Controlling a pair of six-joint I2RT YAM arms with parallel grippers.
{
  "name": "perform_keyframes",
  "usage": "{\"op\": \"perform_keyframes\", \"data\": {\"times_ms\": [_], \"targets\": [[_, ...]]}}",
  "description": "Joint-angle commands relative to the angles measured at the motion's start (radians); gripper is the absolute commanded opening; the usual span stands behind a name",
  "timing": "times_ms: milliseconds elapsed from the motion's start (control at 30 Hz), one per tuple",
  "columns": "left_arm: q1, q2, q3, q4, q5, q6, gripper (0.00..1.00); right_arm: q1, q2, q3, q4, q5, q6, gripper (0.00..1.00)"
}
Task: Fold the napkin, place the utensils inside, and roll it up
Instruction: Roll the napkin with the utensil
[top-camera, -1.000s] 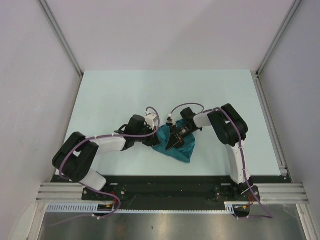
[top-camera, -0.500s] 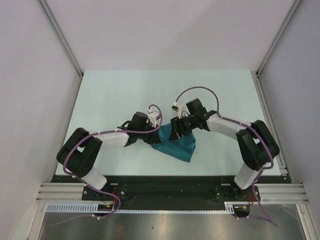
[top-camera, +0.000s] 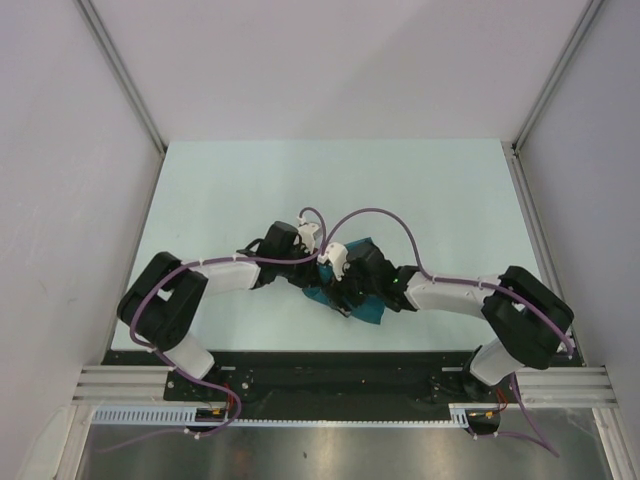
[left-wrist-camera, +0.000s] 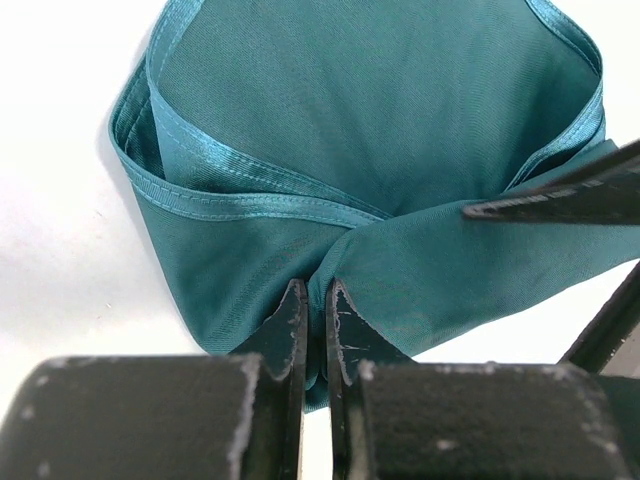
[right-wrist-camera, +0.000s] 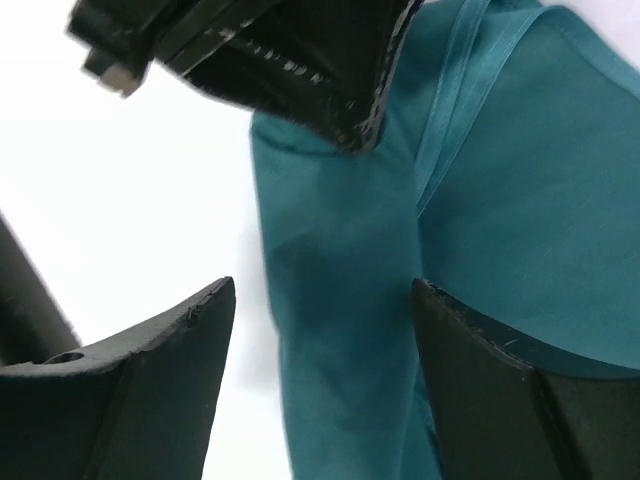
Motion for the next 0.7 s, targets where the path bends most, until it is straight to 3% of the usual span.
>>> {"op": "perform_keyframes", "data": {"times_ms": [0,167,233,267,300,333,433,467,500,533,567,667], "targets": [[-0.003,0.022,0.006,-0.073,0.02,0.025,0.0,0.018,0.057,0.037,0.082,0.071,-0.061,0.76],[-0.001,0.018,0.01,-0.07,0.029,0.019,0.0,0.018,0.118,0.079,0.01,0.039,-0.058,0.73],[0.001,0.019,0.012,-0.068,0.033,0.015,0.0,0.02,0.128,0.09,-0.038,0.028,-0.05,0.67],[0.002,0.018,0.012,-0.065,0.031,0.009,0.0,0.02,0.131,0.09,-0.047,0.025,-0.048,0.62],[0.007,0.015,0.013,-0.062,0.032,0.004,0.0,0.021,0.134,0.093,-0.067,0.02,-0.039,0.5],[0.008,0.015,0.016,-0.061,0.034,0.001,0.03,0.02,0.132,0.094,-0.076,0.014,-0.035,0.44],[0.022,-0.002,0.025,-0.054,0.037,-0.015,0.16,0.012,0.143,0.101,-0.112,-0.032,-0.016,0.3],[0.025,-0.015,0.027,-0.051,0.036,-0.027,0.29,0.006,0.152,0.102,-0.122,-0.07,-0.008,0.28],[0.034,-0.022,0.032,-0.025,0.031,-0.033,0.34,-0.006,0.157,0.104,-0.127,-0.091,-0.001,0.24],[0.04,-0.03,0.033,-0.019,0.029,-0.042,0.39,-0.014,0.163,0.107,-0.132,-0.117,0.014,0.22],[0.045,-0.041,0.033,-0.018,0.028,-0.047,0.5,-0.026,0.167,0.107,-0.136,-0.174,0.024,0.2],[0.066,-0.094,0.021,-0.016,0.0,-0.059,0.63,-0.075,0.198,0.116,-0.141,-0.3,0.051,0.17]]}}
